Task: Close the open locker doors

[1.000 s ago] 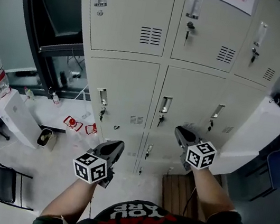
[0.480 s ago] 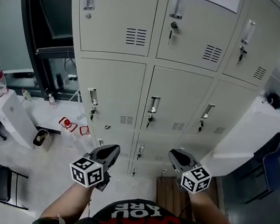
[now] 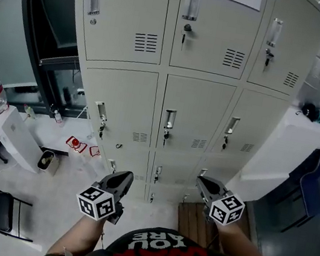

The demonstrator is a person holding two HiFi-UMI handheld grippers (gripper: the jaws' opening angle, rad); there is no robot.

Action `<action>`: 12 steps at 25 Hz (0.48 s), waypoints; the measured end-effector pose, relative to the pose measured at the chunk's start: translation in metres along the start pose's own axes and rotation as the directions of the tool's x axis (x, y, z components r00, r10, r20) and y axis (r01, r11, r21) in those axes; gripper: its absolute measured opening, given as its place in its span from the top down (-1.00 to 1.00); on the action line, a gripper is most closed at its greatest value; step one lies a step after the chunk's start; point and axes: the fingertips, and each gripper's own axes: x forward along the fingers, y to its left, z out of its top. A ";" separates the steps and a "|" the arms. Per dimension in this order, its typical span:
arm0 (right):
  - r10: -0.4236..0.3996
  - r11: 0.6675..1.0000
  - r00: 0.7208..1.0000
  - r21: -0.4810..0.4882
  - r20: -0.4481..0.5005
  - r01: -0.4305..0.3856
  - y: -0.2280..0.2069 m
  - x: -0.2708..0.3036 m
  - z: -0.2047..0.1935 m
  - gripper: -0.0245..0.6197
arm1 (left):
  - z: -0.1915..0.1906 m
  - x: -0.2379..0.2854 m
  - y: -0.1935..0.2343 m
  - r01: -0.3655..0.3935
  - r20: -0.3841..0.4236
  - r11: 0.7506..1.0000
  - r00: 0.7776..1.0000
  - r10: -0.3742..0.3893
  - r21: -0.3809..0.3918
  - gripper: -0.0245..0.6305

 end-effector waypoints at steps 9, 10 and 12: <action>0.033 0.999 0.999 -0.033 -0.018 -0.034 0.005 0.003 0.000 0.82 | -0.002 0.000 -0.005 -0.006 -0.003 1.000 1.000 0.006 0.008 0.90; 0.034 0.999 0.999 -0.034 -0.017 -0.035 0.005 0.003 0.001 0.82 | -0.001 0.000 -0.005 -0.007 -0.002 1.000 1.000 0.007 0.008 0.90; 0.035 0.999 0.999 -0.038 -0.016 -0.035 0.004 0.003 0.002 0.82 | -0.001 0.000 -0.004 -0.007 -0.001 1.000 1.000 0.007 0.008 0.90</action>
